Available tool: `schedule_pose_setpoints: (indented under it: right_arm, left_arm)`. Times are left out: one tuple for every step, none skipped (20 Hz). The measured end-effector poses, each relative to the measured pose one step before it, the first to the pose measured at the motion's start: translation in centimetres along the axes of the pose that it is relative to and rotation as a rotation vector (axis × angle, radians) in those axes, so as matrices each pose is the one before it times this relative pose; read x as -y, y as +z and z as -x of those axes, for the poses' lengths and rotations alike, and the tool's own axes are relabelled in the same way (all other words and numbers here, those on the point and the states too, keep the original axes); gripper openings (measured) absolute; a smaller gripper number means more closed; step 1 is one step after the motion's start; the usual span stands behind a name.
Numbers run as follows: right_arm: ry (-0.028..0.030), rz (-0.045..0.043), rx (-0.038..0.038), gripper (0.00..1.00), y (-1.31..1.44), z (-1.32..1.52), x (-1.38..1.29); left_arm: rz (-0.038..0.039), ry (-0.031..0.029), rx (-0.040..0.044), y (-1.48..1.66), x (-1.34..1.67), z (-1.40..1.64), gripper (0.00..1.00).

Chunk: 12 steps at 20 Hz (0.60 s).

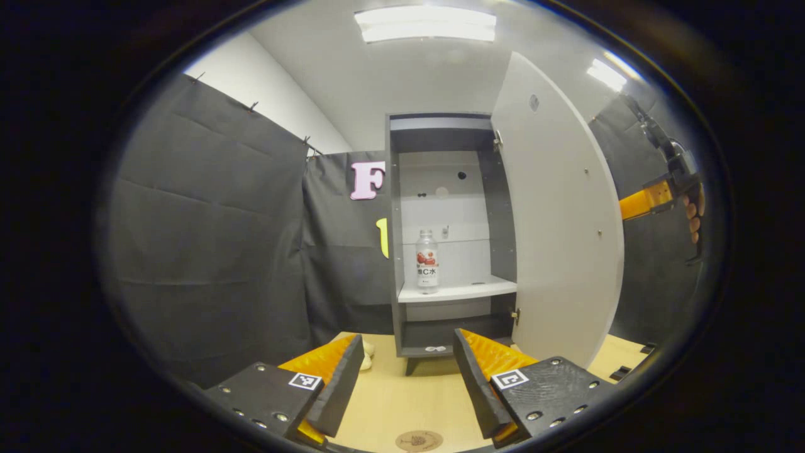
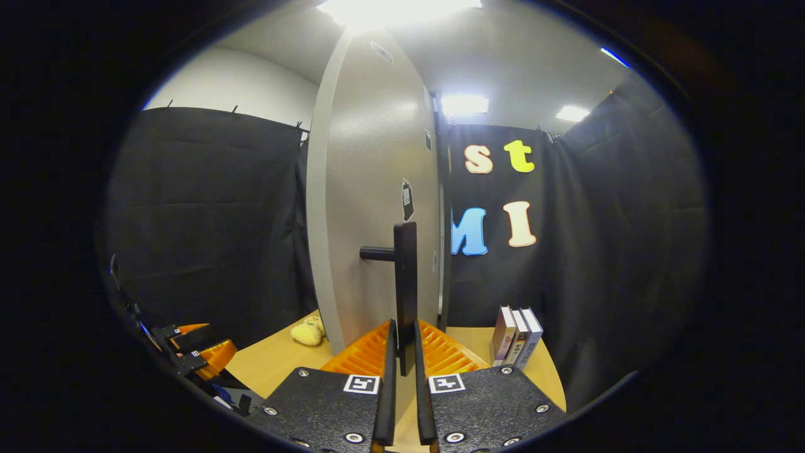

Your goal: Open the cabinet door with the right hand, grasp the bottle in the cabinet with the left hand and place it on the coaster, then close the cabinet door with the right hand.

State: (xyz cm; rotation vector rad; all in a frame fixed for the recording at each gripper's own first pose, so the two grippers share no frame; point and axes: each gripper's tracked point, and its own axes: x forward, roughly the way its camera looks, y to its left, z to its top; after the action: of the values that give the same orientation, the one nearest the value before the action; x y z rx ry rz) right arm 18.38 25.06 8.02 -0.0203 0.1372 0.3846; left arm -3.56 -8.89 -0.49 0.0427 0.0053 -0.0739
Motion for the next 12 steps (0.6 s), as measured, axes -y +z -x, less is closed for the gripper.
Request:
schedule_pose_setpoints:
  right_arm:
    - [-0.01474, -0.00001, 0.0046, 0.14, 0.072, -0.011, 0.318]
    - [-0.01737, -0.00257, 0.00336, 0.14, -0.004, -0.037, 0.315]
    - [-0.0188, -0.00179, 0.0047, 0.14, 0.04, 0.012, 0.408]
    - [-0.01877, -0.00048, 0.00284, 0.14, -0.018, -0.028, 0.41]
    - [-0.0067, -0.00536, 0.00234, 0.14, 0.012, 0.072, 0.195]
    - [0.01887, -0.0158, 0.00164, 0.14, -0.023, 0.072, -0.484]
    - [0.02422, -0.01635, 0.00013, 0.13, -0.064, 0.011, -0.735]
    - [0.01872, -0.00371, 0.00194, 0.12, -0.078, 0.133, -0.254]
    - [0.01101, 0.00928, 0.00659, 0.13, 0.065, 0.176, -0.081]
    - [-0.00064, 0.0177, 0.00781, 0.13, 0.153, -0.013, 0.6]
    - [-0.00605, 0.01889, 0.00608, 0.12, -0.039, 0.147, 0.43]
    - [-0.007, 0.01551, 0.00009, 0.13, -0.255, -0.047, 0.42]
  left_arm:
    - [-0.00159, 0.00371, 0.00152, 0.026, 0.153, 0.151, 0.77]
    - [-0.00301, 0.00381, 0.00062, 0.075, 0.137, 0.229, 0.77]
    - [-0.00251, 0.00193, -0.00058, -0.046, 0.116, -0.017, 0.77]
    - [-0.0006, 0.00163, -0.00237, 0.045, 0.222, 0.114, 0.87]
    - [0.00461, 0.00098, -0.00154, -0.081, 0.222, -0.127, 0.87]
    - [0.00643, 0.00031, -0.00068, 0.06, 0.184, -0.18, 0.82]
    - [0.00308, 0.00024, -0.00158, 0.057, 0.129, -0.234, 0.82]
    - [-0.00185, 0.001, -0.00133, 0.167, 0.227, -0.1, 0.82]
    - [-0.00341, 0.00109, 0.00344, 0.326, 0.406, 0.07, 0.82]
    - [-0.00406, 0.00079, 0.00569, 0.484, 0.245, -0.1, 0.82]
    - [-0.00055, -0.00038, 0.00498, 0.444, 0.183, -0.145, 0.82]
    - [0.00386, -0.00381, 0.0034, 0.538, 0.238, -0.13, 0.82]
